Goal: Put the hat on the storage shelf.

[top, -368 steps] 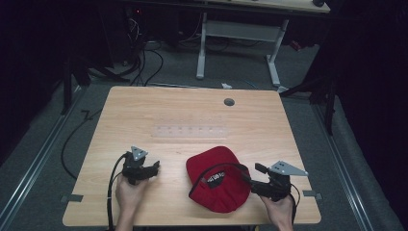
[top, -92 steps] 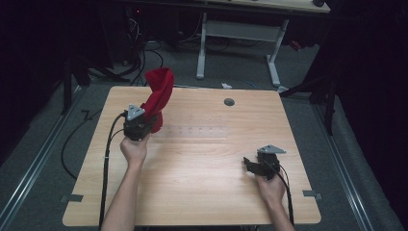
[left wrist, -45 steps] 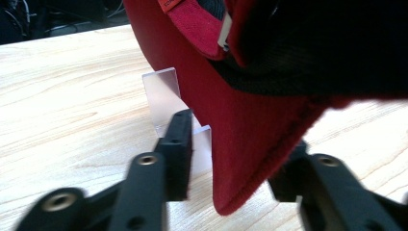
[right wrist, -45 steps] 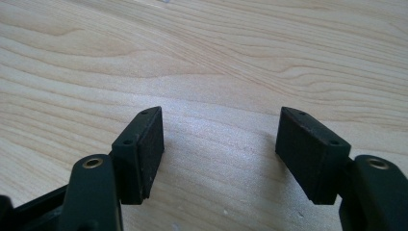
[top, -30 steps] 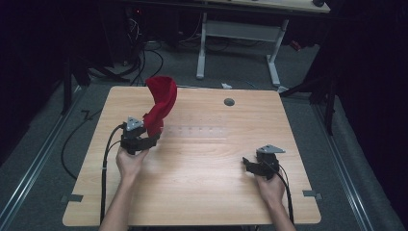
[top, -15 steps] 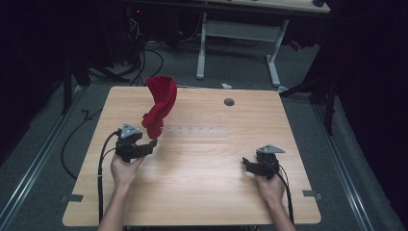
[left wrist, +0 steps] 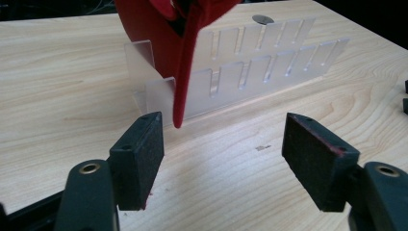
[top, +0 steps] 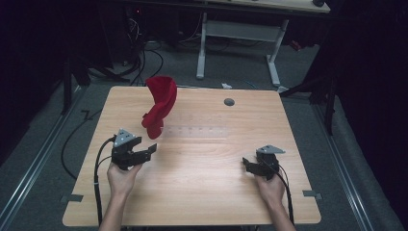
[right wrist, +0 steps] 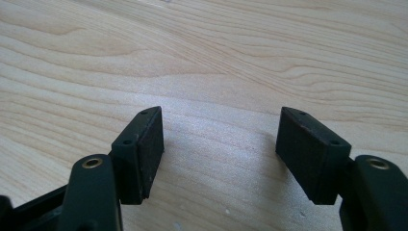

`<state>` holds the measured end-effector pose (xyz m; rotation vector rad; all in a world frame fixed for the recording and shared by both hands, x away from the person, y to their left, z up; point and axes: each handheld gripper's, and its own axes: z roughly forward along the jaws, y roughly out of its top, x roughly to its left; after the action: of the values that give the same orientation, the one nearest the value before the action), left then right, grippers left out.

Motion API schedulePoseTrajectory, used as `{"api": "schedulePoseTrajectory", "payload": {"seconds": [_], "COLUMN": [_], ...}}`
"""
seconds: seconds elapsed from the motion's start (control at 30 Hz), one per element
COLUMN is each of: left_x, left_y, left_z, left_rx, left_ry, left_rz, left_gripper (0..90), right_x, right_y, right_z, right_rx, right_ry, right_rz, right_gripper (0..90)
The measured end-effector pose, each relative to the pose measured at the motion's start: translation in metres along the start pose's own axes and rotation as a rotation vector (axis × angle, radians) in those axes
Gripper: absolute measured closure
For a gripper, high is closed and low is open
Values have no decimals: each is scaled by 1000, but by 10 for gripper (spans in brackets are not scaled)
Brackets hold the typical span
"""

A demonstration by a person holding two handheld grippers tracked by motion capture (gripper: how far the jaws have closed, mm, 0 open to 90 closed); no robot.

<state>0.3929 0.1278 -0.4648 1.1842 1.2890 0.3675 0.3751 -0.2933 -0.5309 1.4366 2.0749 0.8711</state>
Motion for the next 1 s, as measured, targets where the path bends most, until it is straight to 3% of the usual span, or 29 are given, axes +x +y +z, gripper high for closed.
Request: {"api": "schedulePoseTrajectory", "payload": {"seconds": [0.63, 1.0], "left_x": [-19, -37], "left_y": [-11, -30], "left_z": [-20, -20], "left_rx": [-17, 37], "left_ry": [-46, -100], "left_rz": [-15, 11], "left_gripper": [301, 302], "right_x": [0, 0], "right_y": [0, 0], "right_z": [0, 0], "right_rx": [0, 0], "right_ry": [0, 0], "right_rz": [2, 3], "right_gripper": [339, 339]}}
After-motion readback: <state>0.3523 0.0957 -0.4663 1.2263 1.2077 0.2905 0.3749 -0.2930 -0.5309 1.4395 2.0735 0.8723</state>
